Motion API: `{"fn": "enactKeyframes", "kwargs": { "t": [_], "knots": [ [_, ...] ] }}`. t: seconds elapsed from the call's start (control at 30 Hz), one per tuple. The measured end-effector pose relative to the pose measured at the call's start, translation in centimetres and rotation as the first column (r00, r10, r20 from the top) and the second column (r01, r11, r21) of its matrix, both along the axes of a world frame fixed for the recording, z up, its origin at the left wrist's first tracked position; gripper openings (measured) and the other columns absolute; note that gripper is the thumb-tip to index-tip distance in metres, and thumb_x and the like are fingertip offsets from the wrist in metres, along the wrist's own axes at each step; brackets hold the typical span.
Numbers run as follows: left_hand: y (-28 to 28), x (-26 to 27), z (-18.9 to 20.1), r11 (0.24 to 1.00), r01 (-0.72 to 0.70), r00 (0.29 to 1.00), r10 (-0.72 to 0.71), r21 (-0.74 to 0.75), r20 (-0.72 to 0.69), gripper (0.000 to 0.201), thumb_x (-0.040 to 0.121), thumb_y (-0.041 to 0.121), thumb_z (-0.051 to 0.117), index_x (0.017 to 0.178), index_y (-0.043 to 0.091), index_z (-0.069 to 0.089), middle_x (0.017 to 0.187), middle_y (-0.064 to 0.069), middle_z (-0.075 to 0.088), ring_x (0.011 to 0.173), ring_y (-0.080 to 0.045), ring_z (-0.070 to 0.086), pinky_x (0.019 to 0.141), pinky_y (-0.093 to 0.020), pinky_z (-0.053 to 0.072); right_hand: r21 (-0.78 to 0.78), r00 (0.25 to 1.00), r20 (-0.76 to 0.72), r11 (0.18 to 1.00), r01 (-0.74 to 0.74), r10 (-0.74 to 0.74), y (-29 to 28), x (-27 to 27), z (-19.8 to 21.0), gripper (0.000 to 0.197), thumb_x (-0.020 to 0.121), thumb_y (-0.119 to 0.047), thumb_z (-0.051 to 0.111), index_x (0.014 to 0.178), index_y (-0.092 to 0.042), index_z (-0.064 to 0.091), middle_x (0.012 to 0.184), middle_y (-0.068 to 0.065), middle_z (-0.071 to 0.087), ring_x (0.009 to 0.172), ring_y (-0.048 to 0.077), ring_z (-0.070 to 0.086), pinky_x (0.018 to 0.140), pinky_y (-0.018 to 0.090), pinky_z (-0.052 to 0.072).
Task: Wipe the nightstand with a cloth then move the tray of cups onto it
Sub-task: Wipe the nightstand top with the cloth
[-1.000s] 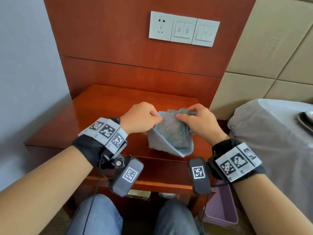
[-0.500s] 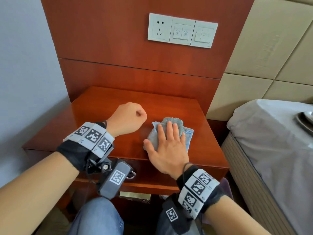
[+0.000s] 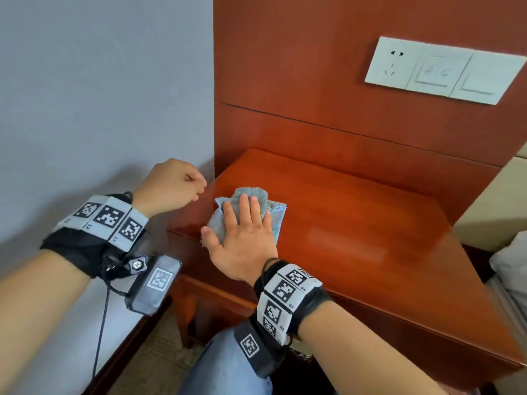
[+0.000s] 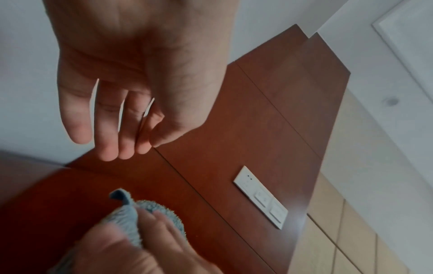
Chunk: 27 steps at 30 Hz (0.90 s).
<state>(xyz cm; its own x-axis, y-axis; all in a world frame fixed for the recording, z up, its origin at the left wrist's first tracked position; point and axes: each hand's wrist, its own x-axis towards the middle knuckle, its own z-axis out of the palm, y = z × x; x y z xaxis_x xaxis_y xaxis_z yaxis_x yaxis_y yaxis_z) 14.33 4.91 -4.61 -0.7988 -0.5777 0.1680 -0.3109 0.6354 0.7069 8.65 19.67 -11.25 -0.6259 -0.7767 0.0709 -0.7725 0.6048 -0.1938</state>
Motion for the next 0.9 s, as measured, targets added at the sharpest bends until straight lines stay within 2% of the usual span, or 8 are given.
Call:
{"fn": "enactKeyframes", "kwargs": {
  "t": [0.07, 0.2, 0.33, 0.43, 0.6, 0.73, 0.8, 0.9],
  "knots": [
    [-1.9, 1.5, -0.9, 0.998, -0.046, 0.999, 0.046, 0.043, 0.001, 0.025, 0.089, 0.008, 0.053, 0.074, 0.023, 0.066, 0.084, -0.004, 0.075, 0.082, -0.025, 0.073, 0.081, -0.031, 0.053, 0.006, 0.999, 0.003, 0.999, -0.045, 0.045, -2.1, 0.5, 0.0, 0.076, 0.093, -0.062, 0.016, 0.155, -0.018, 0.008, 0.162, 0.013, -0.006, 0.149, 0.029, -0.013, 0.119, 0.052, -0.004],
    [-4.0, 3.1, -2.1, 0.996, -0.076, 0.997, 0.076, 0.052, 0.002, 0.027, 0.087, 0.003, 0.052, 0.073, 0.020, 0.067, 0.087, -0.014, 0.074, 0.086, -0.028, 0.071, 0.073, -0.027, 0.047, 0.009, 0.993, 0.009, 0.993, -0.118, 0.118, -5.3, 1.2, -0.1, 0.076, 0.092, -0.062, 0.021, 0.155, -0.020, 0.010, 0.162, 0.012, -0.005, 0.149, 0.028, -0.013, 0.119, 0.052, -0.004],
    [-4.5, 3.3, -2.9, 0.991, -0.110, 0.993, 0.113, -0.076, 0.041, 0.018, 0.088, 0.007, 0.056, 0.089, 0.009, 0.074, 0.090, -0.007, 0.073, 0.091, -0.024, 0.068, 0.077, -0.025, 0.047, 0.019, 0.986, 0.039, 0.987, -0.161, 0.161, -7.6, 1.3, 0.0, 0.075, 0.092, -0.063, 0.024, 0.154, -0.022, 0.011, 0.162, 0.010, -0.007, 0.149, 0.026, -0.015, 0.119, 0.050, -0.006],
    [-5.1, 3.0, -3.4, 0.989, -0.115, 0.991, 0.121, -0.096, 0.062, 0.016, 0.088, 0.010, 0.057, 0.093, 0.011, 0.072, 0.096, -0.005, 0.074, 0.092, -0.021, 0.067, 0.076, -0.025, 0.046, 0.041, 0.987, 0.059, 0.987, -0.153, 0.151, -8.5, 1.2, 0.3, 0.074, 0.092, -0.062, 0.023, 0.154, -0.024, 0.010, 0.162, 0.009, -0.008, 0.148, 0.025, -0.015, 0.120, 0.049, -0.005],
    [-4.6, 1.4, -2.9, 0.993, -0.083, 0.994, 0.089, -0.087, 0.064, 0.015, 0.088, 0.010, 0.056, 0.094, 0.016, 0.068, 0.094, -0.002, 0.070, 0.092, -0.019, 0.065, 0.079, -0.025, 0.046, 0.081, 0.983, 0.144, 0.989, -0.124, 0.111, -8.0, -0.6, 1.4, 0.071, 0.093, -0.058, 0.024, 0.154, -0.025, 0.009, 0.162, 0.007, -0.012, 0.148, 0.021, -0.016, 0.120, 0.045, -0.005],
    [-3.0, -0.9, -1.5, 0.990, -0.027, 0.999, 0.033, -0.137, 0.039, 0.016, 0.089, 0.015, 0.056, 0.096, 0.016, 0.071, 0.098, -0.004, 0.072, 0.096, -0.022, 0.066, 0.089, -0.027, 0.047, 0.134, 0.991, 0.121, 0.990, 0.037, -0.053, -4.3, -4.2, 2.2, 0.072, 0.093, -0.055, 0.024, 0.153, -0.018, 0.010, 0.162, 0.009, -0.008, 0.149, 0.024, -0.012, 0.120, 0.047, 0.000],
    [-1.5, -2.3, -0.7, 0.983, 0.026, 0.999, -0.017, -0.183, 0.050, 0.018, 0.090, 0.015, 0.055, 0.093, 0.015, 0.072, 0.098, -0.002, 0.073, 0.094, -0.020, 0.065, 0.085, -0.025, 0.045, 0.177, 0.976, 0.137, 0.974, 0.144, -0.170, -0.3, -6.9, 2.5, 0.072, 0.092, -0.055, 0.023, 0.153, -0.020, 0.009, 0.162, 0.007, -0.008, 0.149, 0.023, -0.013, 0.120, 0.047, 0.000],
    [1.8, -5.1, 0.5, 0.962, 0.143, 0.989, -0.132, -0.231, 0.062, 0.021, 0.092, 0.017, 0.053, 0.091, 0.013, 0.073, 0.097, -0.001, 0.073, 0.088, -0.019, 0.063, 0.076, -0.026, 0.044, 0.220, 0.914, 0.183, 0.921, 0.321, -0.362, 8.3, -11.3, 2.8, 0.072, 0.091, -0.055, 0.025, 0.153, -0.024, 0.007, 0.162, 0.003, -0.009, 0.149, 0.020, -0.014, 0.121, 0.045, -0.001]
  ]
}}
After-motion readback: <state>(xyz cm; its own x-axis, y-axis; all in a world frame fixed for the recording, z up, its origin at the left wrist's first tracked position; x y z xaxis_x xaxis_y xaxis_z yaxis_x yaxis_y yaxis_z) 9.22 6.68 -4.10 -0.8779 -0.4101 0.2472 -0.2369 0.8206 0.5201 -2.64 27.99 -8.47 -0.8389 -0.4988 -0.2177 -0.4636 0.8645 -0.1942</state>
